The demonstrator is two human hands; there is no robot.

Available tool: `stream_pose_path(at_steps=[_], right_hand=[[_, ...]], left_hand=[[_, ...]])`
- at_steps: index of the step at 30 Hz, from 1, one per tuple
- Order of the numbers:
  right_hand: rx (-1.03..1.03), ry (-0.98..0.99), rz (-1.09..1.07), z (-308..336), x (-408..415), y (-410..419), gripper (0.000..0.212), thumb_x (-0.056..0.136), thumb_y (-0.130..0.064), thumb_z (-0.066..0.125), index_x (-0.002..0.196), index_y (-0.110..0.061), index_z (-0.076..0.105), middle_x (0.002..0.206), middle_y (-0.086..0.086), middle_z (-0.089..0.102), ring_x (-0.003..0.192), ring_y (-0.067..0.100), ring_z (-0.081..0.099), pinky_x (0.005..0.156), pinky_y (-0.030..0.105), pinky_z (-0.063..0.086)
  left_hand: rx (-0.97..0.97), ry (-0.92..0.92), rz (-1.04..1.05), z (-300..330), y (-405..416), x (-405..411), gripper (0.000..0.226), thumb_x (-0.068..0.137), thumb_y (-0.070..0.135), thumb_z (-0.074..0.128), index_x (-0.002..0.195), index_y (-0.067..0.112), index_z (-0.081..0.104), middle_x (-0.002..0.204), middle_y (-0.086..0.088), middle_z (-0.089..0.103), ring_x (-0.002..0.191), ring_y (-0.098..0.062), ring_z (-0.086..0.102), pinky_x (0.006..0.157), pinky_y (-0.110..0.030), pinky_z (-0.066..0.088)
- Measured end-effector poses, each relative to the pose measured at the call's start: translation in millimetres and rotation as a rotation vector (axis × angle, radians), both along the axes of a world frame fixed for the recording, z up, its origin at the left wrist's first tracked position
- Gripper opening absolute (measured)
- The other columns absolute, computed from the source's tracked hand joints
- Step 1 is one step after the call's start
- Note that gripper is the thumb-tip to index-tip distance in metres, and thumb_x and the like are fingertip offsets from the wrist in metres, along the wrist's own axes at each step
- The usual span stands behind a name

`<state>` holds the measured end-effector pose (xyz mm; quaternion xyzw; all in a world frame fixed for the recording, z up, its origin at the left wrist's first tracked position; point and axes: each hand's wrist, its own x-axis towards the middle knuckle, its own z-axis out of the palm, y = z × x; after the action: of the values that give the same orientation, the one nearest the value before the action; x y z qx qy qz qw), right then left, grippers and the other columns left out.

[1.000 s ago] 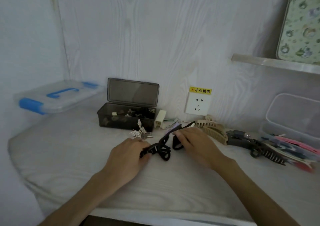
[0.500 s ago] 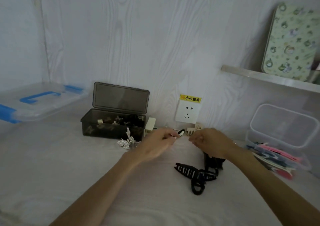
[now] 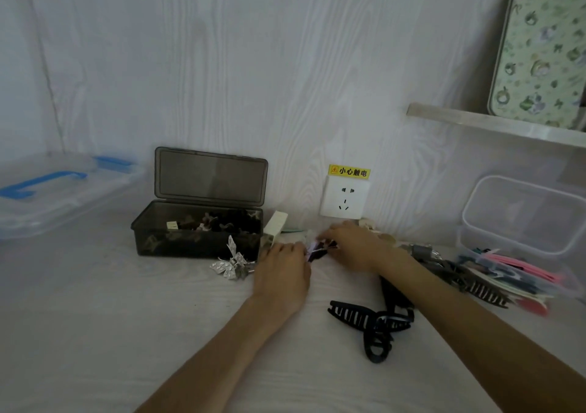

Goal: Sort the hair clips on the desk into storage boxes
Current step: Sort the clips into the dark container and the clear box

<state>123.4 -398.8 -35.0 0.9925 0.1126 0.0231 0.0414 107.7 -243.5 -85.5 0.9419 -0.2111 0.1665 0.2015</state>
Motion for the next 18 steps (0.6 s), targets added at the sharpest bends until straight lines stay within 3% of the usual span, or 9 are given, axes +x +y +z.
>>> stream_pose_path(at_steps=[2, 4, 6, 9, 11, 14, 18], right_hand=[[0.062, 0.055, 0.027, 5.7, -3.7, -5.2, 0.030, 0.092, -0.016, 0.050, 0.119, -0.017, 0.062, 0.112, 0.005, 0.062, 0.098, 0.017, 0.058, 0.072, 0.020, 0.038], [0.129, 0.079, 0.041, 7.7, -7.6, -11.2, 0.024, 0.089, -0.017, 0.057, 0.109, -0.017, 0.069, 0.106, 0.002, 0.068, 0.076, 0.002, 0.055, 0.061, 0.009, 0.032], [0.190, 0.087, 0.033, 8.6, -10.9, -17.2, 0.021, 0.084, -0.021, 0.064, 0.104, -0.020, 0.072, 0.102, -0.003, 0.071, 0.068, -0.005, 0.052, 0.059, 0.007, 0.035], [0.261, 0.154, -0.004, 13.3, -15.9, -22.1, 0.025, 0.077, -0.023, 0.074, 0.102, -0.021, 0.073, 0.097, -0.005, 0.072, 0.079, 0.005, 0.062, 0.077, 0.023, 0.053], [0.264, 0.214, -0.021, 17.3, -20.1, -22.9, 0.031, 0.075, -0.018, 0.075, 0.106, -0.019, 0.071, 0.093, -0.006, 0.069, 0.085, 0.010, 0.064, 0.085, 0.031, 0.055], [0.151, 0.243, -0.030, 21.4, -24.2, -24.9, 0.035, 0.078, -0.010, 0.072, 0.112, -0.014, 0.067, 0.102, 0.000, 0.069, 0.084, 0.008, 0.058, 0.081, 0.024, 0.051], [0.080, 0.185, -0.016, 22.3, -29.3, -31.7, 0.026, 0.079, -0.017, 0.071, 0.104, -0.014, 0.072, 0.108, 0.001, 0.071, 0.084, 0.007, 0.056, 0.069, 0.018, 0.040]], left_hand=[[-0.050, -0.022, -0.003, 5.0, 2.4, -1.3, 0.023, 0.094, 0.024, 0.044, 0.111, 0.021, 0.059, 0.109, -0.001, 0.067, 0.107, -0.021, 0.056, 0.095, -0.033, 0.038], [-0.097, -0.035, -0.013, 8.1, 4.1, -2.1, 0.024, 0.092, 0.020, 0.047, 0.113, 0.025, 0.060, 0.107, 0.001, 0.069, 0.105, -0.020, 0.059, 0.090, -0.031, 0.040], [-0.115, -0.016, -0.017, 8.0, 4.2, -0.2, 0.029, 0.091, 0.017, 0.050, 0.116, 0.029, 0.059, 0.111, 0.003, 0.069, 0.107, -0.019, 0.060, 0.089, -0.030, 0.043], [-0.124, 0.057, -0.036, 9.0, 4.8, 2.3, 0.034, 0.092, 0.019, 0.052, 0.125, 0.027, 0.054, 0.121, 0.004, 0.065, 0.115, -0.017, 0.058, 0.091, -0.030, 0.046], [-0.099, 0.089, -0.062, 10.4, 6.1, 3.3, 0.033, 0.092, 0.018, 0.051, 0.125, 0.022, 0.057, 0.121, 0.000, 0.065, 0.116, -0.019, 0.057, 0.093, -0.031, 0.045], [-0.039, 0.096, -0.100, 13.2, 8.4, 1.4, 0.029, 0.093, 0.014, 0.047, 0.114, 0.019, 0.066, 0.110, -0.006, 0.068, 0.106, -0.024, 0.060, 0.083, -0.032, 0.047], [-0.012, 0.083, -0.073, 14.1, 11.1, -0.8, 0.026, 0.093, 0.022, 0.050, 0.111, 0.026, 0.069, 0.101, -0.003, 0.070, 0.097, -0.021, 0.063, 0.073, -0.027, 0.043]])
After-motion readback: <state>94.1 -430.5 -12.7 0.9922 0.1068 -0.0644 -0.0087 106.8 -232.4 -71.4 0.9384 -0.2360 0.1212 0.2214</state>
